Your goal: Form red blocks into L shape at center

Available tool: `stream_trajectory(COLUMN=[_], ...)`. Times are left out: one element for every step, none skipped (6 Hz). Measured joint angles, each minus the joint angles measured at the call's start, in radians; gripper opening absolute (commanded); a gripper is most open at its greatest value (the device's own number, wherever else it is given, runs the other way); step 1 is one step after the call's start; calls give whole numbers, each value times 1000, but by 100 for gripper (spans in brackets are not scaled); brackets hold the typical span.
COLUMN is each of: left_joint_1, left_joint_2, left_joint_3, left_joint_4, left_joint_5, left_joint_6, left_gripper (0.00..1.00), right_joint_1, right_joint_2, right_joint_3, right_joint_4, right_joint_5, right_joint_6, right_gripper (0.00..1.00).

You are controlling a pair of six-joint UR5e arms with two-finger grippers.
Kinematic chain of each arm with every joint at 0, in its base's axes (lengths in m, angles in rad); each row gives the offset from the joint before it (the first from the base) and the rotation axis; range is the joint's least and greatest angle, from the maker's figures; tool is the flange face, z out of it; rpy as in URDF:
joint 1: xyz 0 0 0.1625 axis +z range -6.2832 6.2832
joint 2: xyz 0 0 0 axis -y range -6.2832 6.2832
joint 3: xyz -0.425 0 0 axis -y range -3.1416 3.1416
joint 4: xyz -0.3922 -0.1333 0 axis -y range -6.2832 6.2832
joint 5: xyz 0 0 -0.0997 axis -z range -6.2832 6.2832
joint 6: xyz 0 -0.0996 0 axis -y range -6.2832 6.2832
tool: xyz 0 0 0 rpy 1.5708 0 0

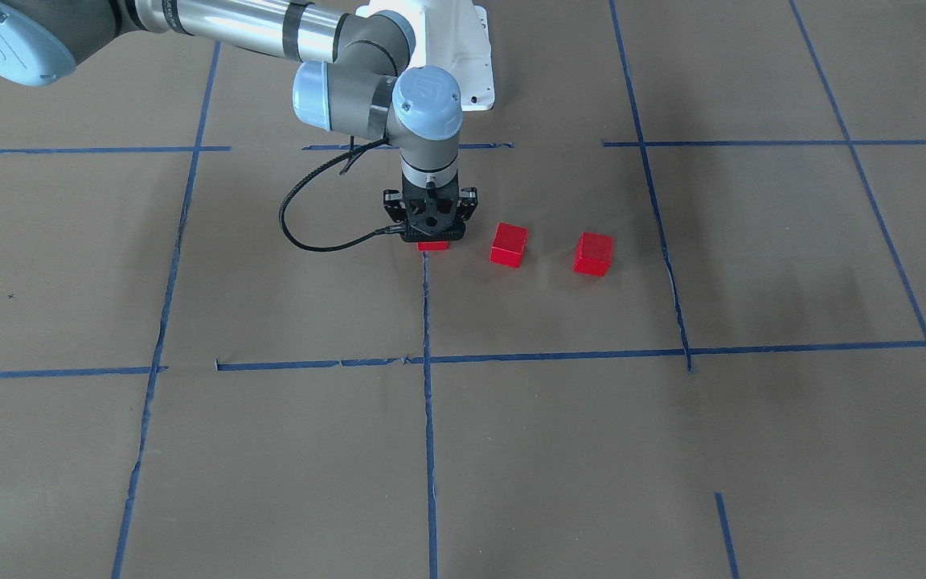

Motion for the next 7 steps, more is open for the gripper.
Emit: stream_trajectory(left_joint_1=[0,0,0,0,0,0,0], left_joint_2=[0,-2,-4,-8,-22,-64,-119], left_joint_3=[1,-1,-8,-17,-28,-39,-46], left_joint_4=[-1,-1,-2,-3,-3,-3,-3], left_joint_5=[0,2,5,7,8,8,8], left_joint_6=[1,1,0,0,-2,-6,-8], left_gripper=[100,100,100,100,100,100,100], right_joint_1=[5,36,98,186,290,403,518], right_joint_2=[0,0,-3,-14,-49,-109,-183], right_joint_3=[9,40,75,96,106,113,117], right_joint_4=[1,-2,-6,-9,-12,-15,-16], right_joint_5=[0,7,36,95,173,245,305], right_joint_6=[-2,-3,-16,-61,-150,-292,-472], right_gripper=[100,100,100,100,100,100,100])
